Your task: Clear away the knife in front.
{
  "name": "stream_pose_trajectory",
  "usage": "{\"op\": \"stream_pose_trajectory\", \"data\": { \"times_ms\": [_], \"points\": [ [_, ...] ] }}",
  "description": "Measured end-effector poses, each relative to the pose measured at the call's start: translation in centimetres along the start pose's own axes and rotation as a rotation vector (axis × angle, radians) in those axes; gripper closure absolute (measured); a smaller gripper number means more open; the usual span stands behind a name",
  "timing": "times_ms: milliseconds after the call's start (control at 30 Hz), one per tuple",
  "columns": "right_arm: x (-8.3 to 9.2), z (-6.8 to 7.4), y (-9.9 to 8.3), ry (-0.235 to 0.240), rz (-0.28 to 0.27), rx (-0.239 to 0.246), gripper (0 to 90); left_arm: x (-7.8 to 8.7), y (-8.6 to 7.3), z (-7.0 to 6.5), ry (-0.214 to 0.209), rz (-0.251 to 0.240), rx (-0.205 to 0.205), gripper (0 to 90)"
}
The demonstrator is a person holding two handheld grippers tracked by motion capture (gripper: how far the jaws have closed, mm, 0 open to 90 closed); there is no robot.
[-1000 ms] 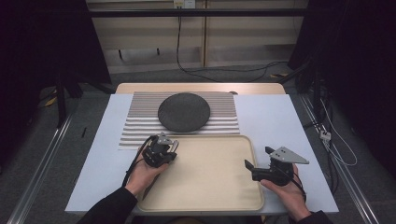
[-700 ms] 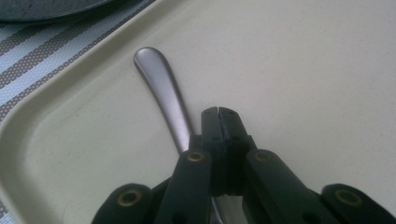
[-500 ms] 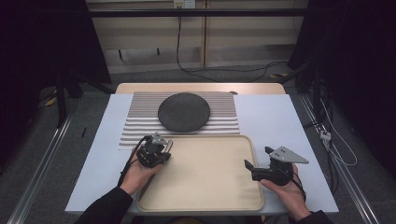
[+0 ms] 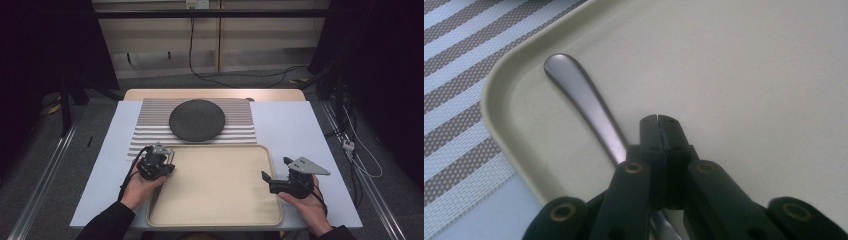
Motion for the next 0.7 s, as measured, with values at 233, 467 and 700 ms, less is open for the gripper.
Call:
{"op": "stream_pose_trajectory", "data": {
  "times_ms": [233,467,700],
  "points": [
    [0.0,0.02,0.02,0.002,-0.001,0.0,7.3,0.3,-0.33,0.25,0.003,-0.002,0.009,90.0],
    [0.02,0.02,0.02,0.004,-0.002,0.0,7.3,0.62,-0.78,0.28,0.003,-0.01,0.011,90.0],
    [0.0,-0.01,0.02,0.001,-0.001,0.0,7.3,0.63,-0.85,0.26,0.015,-0.018,0.006,89.9]
  ]
}}
Point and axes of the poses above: each handheld gripper's, and its own axes: x roughly backward along the jaws, y roughly out of its top, z roughly to its left, the point moved 7 cm from there along -x, roughly forward along the jaws, and after that the axes turned 9 degrees about -y, right-handed, at the moved point
